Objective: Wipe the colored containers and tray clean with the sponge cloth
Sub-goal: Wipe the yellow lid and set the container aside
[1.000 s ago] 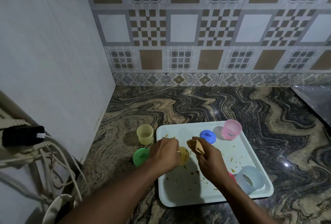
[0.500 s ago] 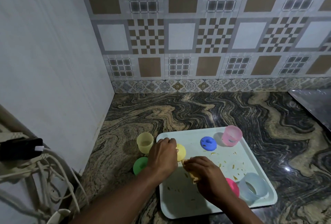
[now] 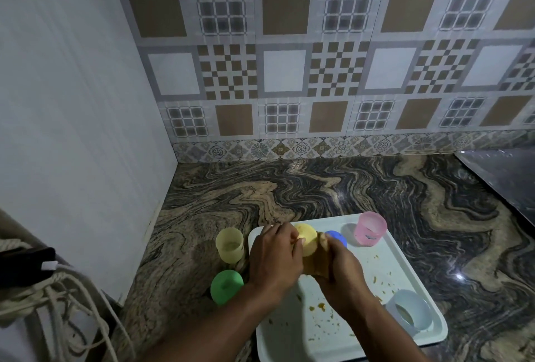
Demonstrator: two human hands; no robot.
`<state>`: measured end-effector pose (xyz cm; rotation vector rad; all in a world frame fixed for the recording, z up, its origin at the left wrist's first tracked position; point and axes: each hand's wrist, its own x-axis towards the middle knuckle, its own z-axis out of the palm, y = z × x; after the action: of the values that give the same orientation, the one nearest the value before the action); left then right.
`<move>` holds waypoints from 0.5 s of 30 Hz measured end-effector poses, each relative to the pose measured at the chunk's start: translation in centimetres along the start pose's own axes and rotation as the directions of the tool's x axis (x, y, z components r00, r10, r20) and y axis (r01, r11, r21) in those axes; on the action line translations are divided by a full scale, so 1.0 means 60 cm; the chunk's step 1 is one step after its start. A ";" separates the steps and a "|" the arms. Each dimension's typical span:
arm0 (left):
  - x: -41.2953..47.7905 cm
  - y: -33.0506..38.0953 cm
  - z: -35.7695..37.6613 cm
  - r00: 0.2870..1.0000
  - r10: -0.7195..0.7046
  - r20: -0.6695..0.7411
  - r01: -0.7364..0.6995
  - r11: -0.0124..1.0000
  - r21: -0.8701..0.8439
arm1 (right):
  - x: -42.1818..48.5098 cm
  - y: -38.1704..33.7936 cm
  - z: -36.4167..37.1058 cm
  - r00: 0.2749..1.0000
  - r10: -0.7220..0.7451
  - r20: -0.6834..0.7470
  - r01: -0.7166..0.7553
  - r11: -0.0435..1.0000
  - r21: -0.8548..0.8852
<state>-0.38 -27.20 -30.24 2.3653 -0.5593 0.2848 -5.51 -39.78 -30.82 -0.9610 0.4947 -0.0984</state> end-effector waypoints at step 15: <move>0.109 -0.028 -0.074 0.747 -0.031 0.664 0.200 0.963 -0.179 | 0.020 -0.051 -0.015 0.958 -0.014 0.286 0.156 0.863 -0.480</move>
<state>5.96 -25.15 -25.64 2.2031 -0.7100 -0.6818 -4.44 -42.60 -29.20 -1.4849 0.2168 0.0904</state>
